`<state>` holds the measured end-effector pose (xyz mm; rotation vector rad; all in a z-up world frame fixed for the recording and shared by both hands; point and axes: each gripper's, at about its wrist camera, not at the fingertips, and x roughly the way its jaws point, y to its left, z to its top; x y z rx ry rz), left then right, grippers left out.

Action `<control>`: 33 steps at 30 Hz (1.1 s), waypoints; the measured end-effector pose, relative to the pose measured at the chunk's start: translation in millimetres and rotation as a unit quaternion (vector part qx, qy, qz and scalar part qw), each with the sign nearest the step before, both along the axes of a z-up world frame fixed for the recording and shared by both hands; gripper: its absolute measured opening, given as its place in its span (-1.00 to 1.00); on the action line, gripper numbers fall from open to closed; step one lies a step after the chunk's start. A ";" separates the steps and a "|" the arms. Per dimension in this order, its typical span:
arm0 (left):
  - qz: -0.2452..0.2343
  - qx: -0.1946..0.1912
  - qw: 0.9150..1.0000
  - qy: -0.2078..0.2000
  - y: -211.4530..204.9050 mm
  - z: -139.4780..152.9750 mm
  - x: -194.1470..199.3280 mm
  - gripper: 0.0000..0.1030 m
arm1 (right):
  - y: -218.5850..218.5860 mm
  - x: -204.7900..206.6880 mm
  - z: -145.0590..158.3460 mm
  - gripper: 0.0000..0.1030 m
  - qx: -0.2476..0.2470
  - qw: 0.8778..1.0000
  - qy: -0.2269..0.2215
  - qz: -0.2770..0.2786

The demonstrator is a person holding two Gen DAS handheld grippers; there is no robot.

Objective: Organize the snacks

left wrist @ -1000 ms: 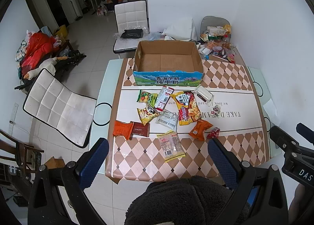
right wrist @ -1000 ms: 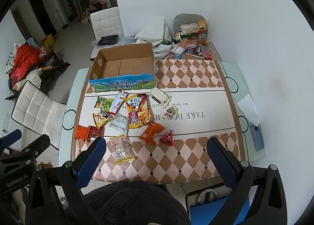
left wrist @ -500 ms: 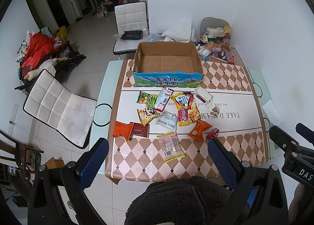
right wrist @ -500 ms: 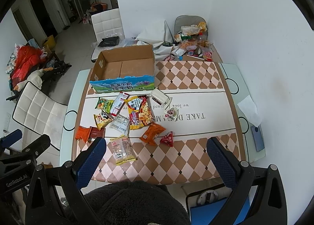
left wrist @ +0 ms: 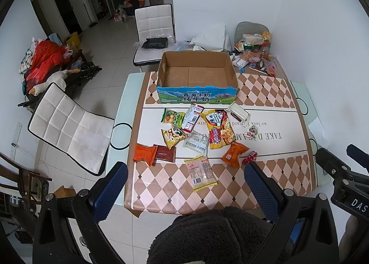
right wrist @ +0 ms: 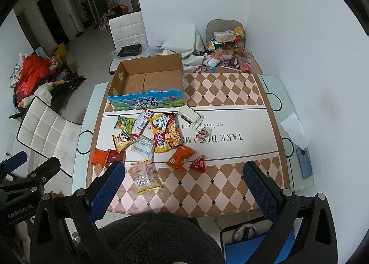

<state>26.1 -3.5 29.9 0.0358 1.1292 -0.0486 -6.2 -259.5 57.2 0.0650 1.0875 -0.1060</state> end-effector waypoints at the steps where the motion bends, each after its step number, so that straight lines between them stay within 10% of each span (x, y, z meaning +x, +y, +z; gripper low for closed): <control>1: 0.000 0.001 1.000 0.000 -0.4 -1.4 -1.9 1.00 | -0.3 -0.1 -0.1 1.00 -0.001 1.000 -0.001 0.001; 13: 0.023 0.003 1.000 0.000 15.3 -33.4 22.2 1.00 | 8.2 19.4 -22.6 1.00 0.025 1.000 0.005 -0.013; 33: 0.062 0.043 0.986 0.148 85.5 -237.8 159.0 1.00 | 20.1 190.2 -257.9 1.00 0.028 0.987 0.154 -0.030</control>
